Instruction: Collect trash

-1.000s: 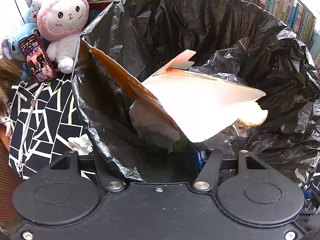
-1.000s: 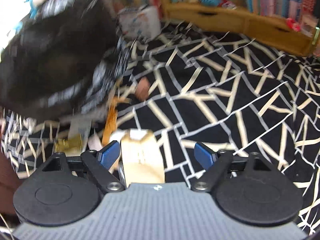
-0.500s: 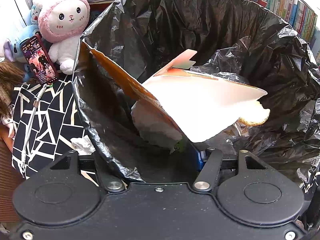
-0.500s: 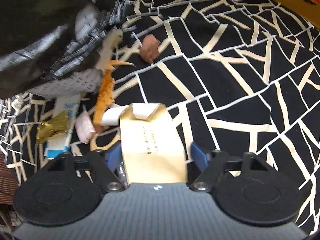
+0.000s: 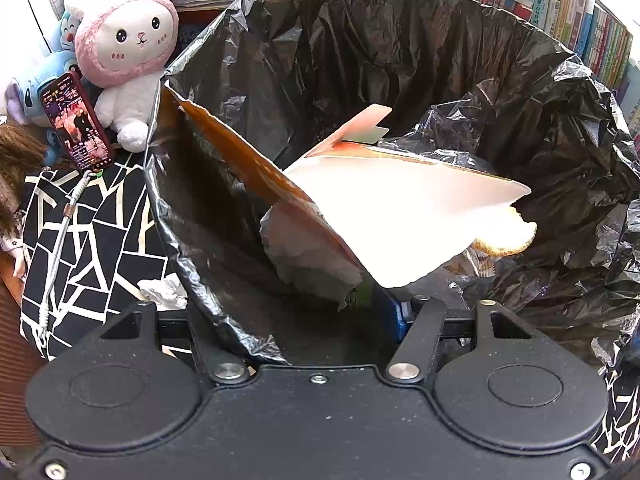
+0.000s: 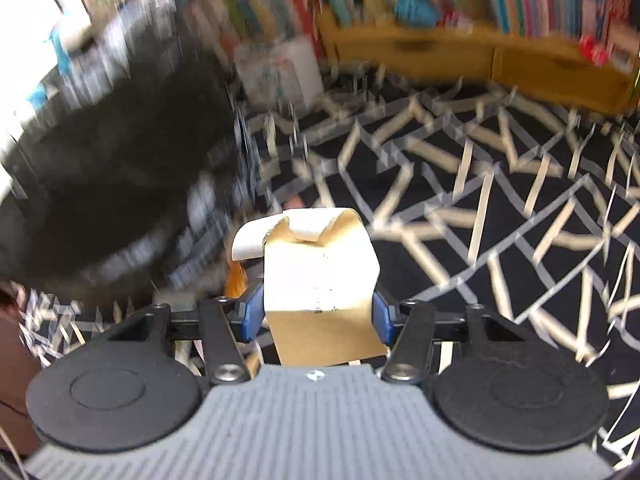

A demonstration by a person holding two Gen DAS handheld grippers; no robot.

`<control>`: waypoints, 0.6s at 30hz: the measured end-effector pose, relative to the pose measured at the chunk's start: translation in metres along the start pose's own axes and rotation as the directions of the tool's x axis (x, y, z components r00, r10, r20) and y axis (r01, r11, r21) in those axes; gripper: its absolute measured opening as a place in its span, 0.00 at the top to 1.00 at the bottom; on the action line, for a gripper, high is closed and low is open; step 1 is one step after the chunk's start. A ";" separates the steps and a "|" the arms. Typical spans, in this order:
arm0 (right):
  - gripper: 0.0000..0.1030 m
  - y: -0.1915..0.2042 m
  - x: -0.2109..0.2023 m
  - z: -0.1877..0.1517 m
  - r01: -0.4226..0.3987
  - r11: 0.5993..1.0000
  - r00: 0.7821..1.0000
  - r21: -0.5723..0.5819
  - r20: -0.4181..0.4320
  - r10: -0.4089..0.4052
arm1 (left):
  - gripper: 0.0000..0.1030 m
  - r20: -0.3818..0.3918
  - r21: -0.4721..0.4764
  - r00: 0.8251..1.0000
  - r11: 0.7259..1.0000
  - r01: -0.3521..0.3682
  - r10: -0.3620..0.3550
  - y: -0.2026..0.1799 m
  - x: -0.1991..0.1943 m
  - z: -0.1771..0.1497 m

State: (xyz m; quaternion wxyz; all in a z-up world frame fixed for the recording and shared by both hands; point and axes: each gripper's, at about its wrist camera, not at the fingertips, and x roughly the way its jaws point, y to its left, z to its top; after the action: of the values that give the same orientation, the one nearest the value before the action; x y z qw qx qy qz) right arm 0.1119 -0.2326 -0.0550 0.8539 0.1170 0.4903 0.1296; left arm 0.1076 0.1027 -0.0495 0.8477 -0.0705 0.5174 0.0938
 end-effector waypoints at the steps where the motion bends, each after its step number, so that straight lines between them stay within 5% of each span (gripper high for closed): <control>1: 0.44 0.001 -0.010 0.010 -0.011 1.000 1.000 0.000 0.029 0.011 | 0.41 0.000 0.000 1.000 1.000 0.001 -0.001 0.000 0.000 0.000; 5: 0.44 0.014 -0.048 0.044 -0.071 0.997 0.985 -0.013 0.157 0.072 | 0.41 0.000 0.000 1.000 1.000 0.001 -0.001 0.000 0.000 0.000; 10: 0.44 0.042 -0.084 0.081 -0.176 0.982 0.941 -0.067 0.282 0.188 | 0.41 0.001 0.000 1.000 1.000 0.002 -0.002 0.001 0.000 0.000; 14: 0.43 0.074 -0.092 0.106 -0.267 0.955 0.908 -0.126 0.300 0.293 | 0.41 0.002 -0.005 1.000 1.000 0.002 -0.002 0.000 0.000 0.000; 18: 0.41 0.110 -0.079 0.121 -0.300 0.933 0.899 -0.201 0.267 0.347 | 0.41 0.002 -0.005 1.000 1.000 0.005 -0.005 0.000 0.000 -0.001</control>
State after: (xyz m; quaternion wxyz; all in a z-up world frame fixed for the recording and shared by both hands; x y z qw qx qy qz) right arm 0.1662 -0.1643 0.1044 0.8909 0.1486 0.3179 0.2884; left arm 0.1069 0.1028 -0.0498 0.8481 -0.0740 0.5163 0.0931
